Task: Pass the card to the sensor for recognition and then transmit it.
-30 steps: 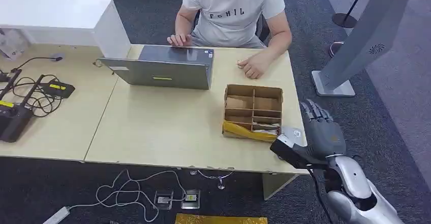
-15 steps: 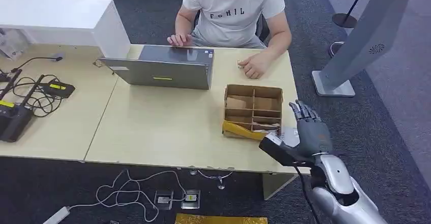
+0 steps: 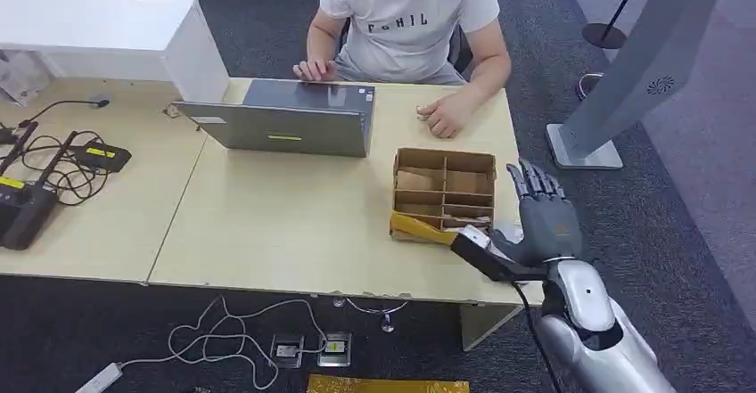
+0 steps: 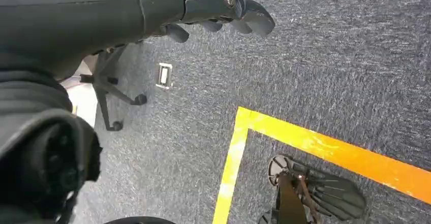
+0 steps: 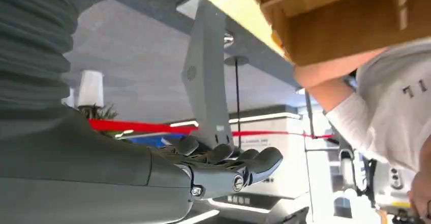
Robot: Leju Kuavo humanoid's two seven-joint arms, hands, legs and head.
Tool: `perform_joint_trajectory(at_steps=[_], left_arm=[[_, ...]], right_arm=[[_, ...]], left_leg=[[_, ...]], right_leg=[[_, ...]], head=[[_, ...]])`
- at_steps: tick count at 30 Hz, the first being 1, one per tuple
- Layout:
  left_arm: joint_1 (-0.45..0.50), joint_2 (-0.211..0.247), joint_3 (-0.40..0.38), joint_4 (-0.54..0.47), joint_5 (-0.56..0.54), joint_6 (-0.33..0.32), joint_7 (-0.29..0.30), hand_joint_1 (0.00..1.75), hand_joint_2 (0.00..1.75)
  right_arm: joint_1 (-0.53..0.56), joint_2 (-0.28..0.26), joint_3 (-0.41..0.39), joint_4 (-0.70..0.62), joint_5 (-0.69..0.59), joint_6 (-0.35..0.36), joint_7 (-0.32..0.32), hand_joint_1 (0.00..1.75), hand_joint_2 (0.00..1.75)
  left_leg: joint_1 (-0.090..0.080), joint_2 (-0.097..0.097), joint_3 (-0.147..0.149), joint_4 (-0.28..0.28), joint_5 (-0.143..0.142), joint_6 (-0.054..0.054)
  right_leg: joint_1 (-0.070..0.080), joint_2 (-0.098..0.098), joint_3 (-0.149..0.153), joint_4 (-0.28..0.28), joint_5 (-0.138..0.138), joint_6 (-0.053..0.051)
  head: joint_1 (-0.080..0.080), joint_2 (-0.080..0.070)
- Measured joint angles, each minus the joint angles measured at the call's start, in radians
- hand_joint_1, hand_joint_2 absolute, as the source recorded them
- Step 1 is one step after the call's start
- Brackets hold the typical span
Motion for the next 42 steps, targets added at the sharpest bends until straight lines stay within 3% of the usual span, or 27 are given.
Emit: perform_joint_trajectory(at_steps=[9, 30, 42], left_arm=[[0.000, -0.001, 0.000, 0.000, -0.004, -0.005, 0.000, 0.00, 0.00], [0.000, 0.001, 0.000, 0.000, -0.023, -0.024, -0.001, 0.00, 0.00], [0.000, 0.001, -0.001, 0.000, -0.023, -0.021, -0.002, 0.00, 0.00]], right_arm=[[-0.012, 0.012, -0.003, 0.054, 0.005, -0.068, -0.061, 0.00, 1.75], [-0.051, 0.063, 0.008, 0.196, -0.130, -0.094, -0.122, 0.00, 1.75], [-0.053, 0.075, 0.023, 0.238, -0.135, -0.100, -0.123, 0.00, 1.75]], left_leg=[[0.000, 0.000, 0.000, 0.000, 0.000, 0.000], [0.000, 0.000, 0.000, 0.000, 0.000, 0.000], [0.000, 0.000, 0.000, 0.000, 0.000, 0.000]], right_leg=[[0.000, 0.000, 0.000, 0.000, 0.000, 0.000], [0.000, 0.000, 0.000, 0.000, 0.000, 0.000], [0.000, 0.000, 0.000, 0.000, 0.000, 0.000]], head=[[0.000, 0.000], [0.000, 0.000], [0.000, 0.000]])
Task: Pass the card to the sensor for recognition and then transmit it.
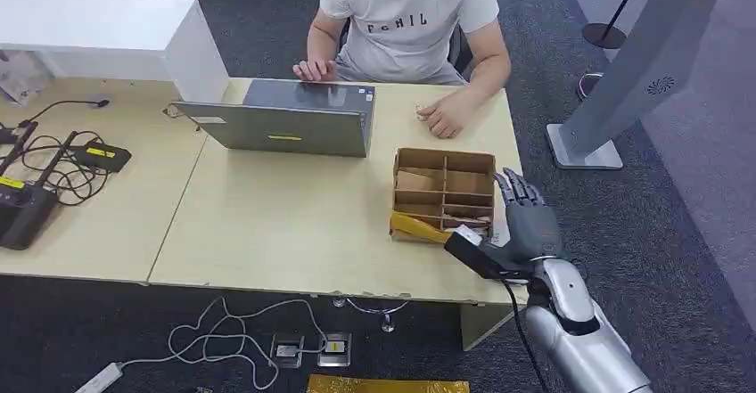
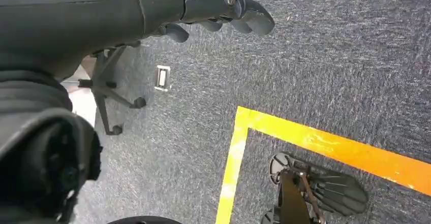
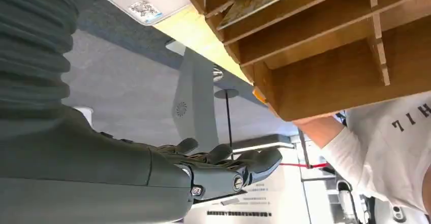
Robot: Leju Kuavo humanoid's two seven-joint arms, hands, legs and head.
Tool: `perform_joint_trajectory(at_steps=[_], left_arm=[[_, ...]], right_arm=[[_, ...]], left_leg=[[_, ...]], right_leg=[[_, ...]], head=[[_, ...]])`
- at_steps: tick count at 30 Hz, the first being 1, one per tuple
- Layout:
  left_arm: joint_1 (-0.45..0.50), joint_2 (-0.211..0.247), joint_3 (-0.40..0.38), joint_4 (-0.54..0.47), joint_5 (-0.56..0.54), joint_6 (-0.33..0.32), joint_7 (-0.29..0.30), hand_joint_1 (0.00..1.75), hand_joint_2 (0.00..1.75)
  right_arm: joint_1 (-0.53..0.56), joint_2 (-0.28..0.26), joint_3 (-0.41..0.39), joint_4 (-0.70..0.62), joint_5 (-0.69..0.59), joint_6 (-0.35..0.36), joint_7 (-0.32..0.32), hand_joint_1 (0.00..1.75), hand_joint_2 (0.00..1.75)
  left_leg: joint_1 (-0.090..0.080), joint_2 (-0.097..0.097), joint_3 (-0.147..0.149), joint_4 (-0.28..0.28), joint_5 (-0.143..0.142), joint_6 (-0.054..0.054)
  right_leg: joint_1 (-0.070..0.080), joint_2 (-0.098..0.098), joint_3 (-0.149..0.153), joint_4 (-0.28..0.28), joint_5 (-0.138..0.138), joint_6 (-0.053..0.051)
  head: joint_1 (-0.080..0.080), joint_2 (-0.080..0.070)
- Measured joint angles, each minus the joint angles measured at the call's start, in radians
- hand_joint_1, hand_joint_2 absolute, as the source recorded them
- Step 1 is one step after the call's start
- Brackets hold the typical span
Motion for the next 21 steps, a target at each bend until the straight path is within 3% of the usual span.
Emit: perform_joint_trajectory(at_steps=[21], left_arm=[[0.000, 0.006, 0.000, 0.000, -0.015, -0.016, -0.003, 0.00, 0.00]], right_arm=[[0.005, 0.014, 0.010, 0.014, 0.021, -0.005, 0.028, 0.00, 1.75]], left_leg=[[0.000, 0.000, 0.000, 0.000, 0.000, 0.000]], right_leg=[[0.000, 0.000, 0.000, 0.000, 0.000, 0.000]], head=[[0.000, 0.000]])
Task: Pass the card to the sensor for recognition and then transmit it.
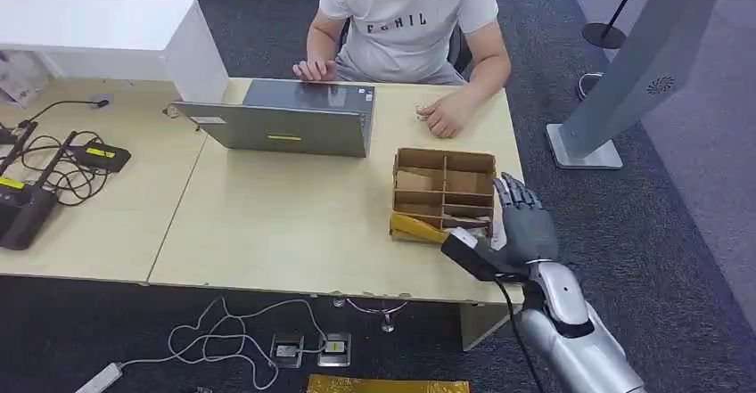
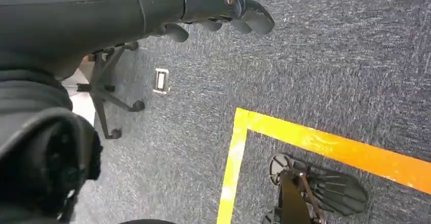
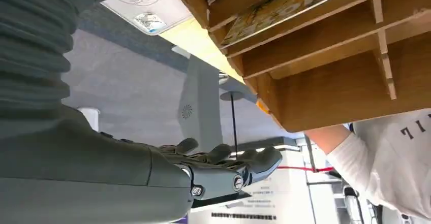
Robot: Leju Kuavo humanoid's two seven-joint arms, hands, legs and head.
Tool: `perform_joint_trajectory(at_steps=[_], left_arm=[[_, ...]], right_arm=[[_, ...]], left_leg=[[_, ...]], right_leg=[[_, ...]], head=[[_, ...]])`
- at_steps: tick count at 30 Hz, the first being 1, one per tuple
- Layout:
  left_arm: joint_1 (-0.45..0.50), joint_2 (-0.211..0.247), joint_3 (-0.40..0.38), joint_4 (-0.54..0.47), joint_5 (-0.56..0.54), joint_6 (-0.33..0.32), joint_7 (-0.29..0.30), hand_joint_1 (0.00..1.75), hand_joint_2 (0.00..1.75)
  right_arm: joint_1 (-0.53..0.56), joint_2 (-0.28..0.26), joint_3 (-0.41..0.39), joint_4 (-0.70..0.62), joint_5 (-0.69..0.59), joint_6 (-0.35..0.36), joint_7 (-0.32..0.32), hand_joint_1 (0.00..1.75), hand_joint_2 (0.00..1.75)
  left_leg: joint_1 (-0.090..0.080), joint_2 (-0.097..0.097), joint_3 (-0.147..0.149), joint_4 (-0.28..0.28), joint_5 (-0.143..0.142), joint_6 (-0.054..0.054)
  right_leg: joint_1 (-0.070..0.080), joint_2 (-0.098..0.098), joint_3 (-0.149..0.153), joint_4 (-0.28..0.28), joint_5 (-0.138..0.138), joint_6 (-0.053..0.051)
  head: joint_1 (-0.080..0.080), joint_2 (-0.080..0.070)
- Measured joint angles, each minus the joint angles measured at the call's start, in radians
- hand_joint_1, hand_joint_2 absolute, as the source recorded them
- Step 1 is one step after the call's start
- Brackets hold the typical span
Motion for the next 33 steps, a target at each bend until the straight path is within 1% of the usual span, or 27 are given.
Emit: perform_joint_trajectory(at_steps=[14, 26, 33], left_arm=[[0.000, 0.002, 0.000, 0.000, 0.000, 0.001, 0.000, 0.00, 0.00], [0.000, 0.002, 0.000, 0.000, 0.003, 0.005, 0.000, 0.00, 0.00], [0.000, 0.002, 0.000, 0.000, 0.004, 0.005, 0.000, 0.00, 0.00]], right_arm=[[-0.002, 0.031, 0.022, 0.012, 0.005, 0.004, -0.001, 0.00, 1.75], [-0.007, 0.066, 0.032, 0.030, 0.035, 0.031, -0.010, 0.00, 1.75], [-0.015, 0.068, 0.039, 0.045, 0.036, 0.031, -0.003, 0.00, 1.75]], left_leg=[[0.000, 0.000, 0.000, 0.000, 0.000, 0.000], [0.000, 0.000, 0.000, 0.000, 0.000, 0.000], [0.000, 0.000, 0.000, 0.000, 0.000, 0.000]], right_leg=[[0.000, 0.000, 0.000, 0.000, 0.000, 0.000], [0.000, 0.000, 0.000, 0.000, 0.000, 0.000], [0.000, 0.000, 0.000, 0.000, 0.000, 0.000]], head=[[0.000, 0.000], [0.000, 0.000], [0.000, 0.000]])
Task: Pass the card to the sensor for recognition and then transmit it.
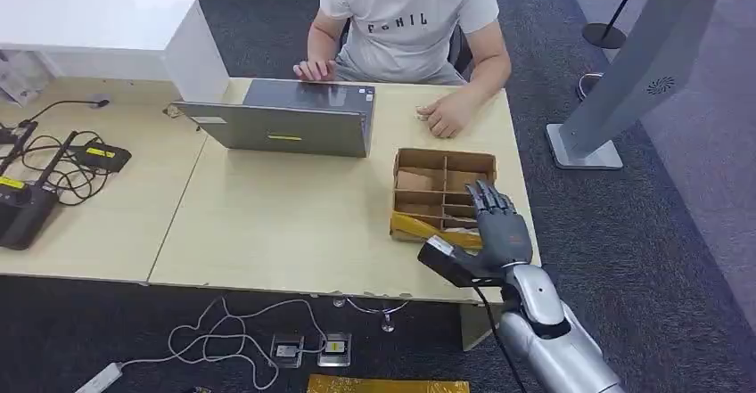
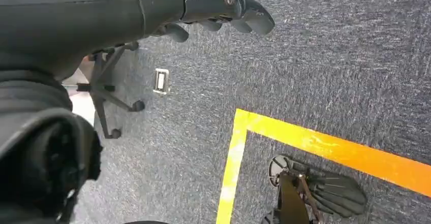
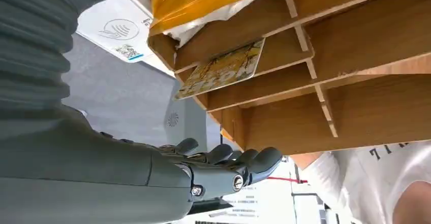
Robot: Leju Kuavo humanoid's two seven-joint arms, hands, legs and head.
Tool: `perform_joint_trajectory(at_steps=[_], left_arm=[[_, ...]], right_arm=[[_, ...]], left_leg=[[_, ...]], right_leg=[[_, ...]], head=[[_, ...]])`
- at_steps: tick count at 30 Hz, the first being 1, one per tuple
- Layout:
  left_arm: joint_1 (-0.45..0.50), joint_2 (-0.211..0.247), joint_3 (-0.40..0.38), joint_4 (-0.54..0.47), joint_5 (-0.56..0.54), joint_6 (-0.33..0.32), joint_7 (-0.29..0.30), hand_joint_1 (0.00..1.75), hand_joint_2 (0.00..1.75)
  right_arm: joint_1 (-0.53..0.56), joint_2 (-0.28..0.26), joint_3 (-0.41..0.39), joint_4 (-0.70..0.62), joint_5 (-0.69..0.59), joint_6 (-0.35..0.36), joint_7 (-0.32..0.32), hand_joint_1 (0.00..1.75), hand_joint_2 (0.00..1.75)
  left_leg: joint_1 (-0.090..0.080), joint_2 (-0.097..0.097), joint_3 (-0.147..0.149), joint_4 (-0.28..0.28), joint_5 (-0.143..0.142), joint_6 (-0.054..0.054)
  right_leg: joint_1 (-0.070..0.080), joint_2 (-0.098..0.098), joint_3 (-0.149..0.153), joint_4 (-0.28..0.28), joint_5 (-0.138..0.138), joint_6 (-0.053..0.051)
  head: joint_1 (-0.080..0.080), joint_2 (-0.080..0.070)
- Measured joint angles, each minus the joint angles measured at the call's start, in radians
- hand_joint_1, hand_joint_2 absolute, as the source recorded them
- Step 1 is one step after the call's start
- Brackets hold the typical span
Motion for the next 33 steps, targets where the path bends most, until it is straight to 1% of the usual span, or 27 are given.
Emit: perform_joint_trajectory(at_steps=[14, 24, 33], left_arm=[[0.000, 0.001, 0.000, 0.000, -0.002, -0.005, 0.000, 0.00, 0.00], [0.000, 0.006, -0.002, 0.000, -0.008, -0.013, 0.000, 0.00, 0.00], [0.000, 0.006, -0.003, 0.000, -0.010, -0.006, 0.000, 0.00, 0.00]], right_arm=[[-0.001, 0.000, 0.002, 0.006, -0.002, 0.003, 0.017, 0.00, 1.75], [0.000, 0.000, 0.002, 0.006, -0.005, 0.018, 0.024, 0.00, 1.75], [0.000, 0.000, 0.002, 0.005, -0.005, 0.036, 0.031, 0.00, 1.75]], left_leg=[[0.000, 0.000, 0.000, 0.000, 0.000, 0.000], [0.000, 0.000, 0.000, 0.000, 0.000, 0.000], [0.000, 0.000, 0.000, 0.000, 0.000, 0.000]], right_leg=[[0.000, 0.000, 0.000, 0.000, 0.000, 0.000], [0.000, 0.000, 0.000, 0.000, 0.000, 0.000], [0.000, 0.000, 0.000, 0.000, 0.000, 0.000]], head=[[0.000, 0.000], [0.000, 0.000], [0.000, 0.000]])
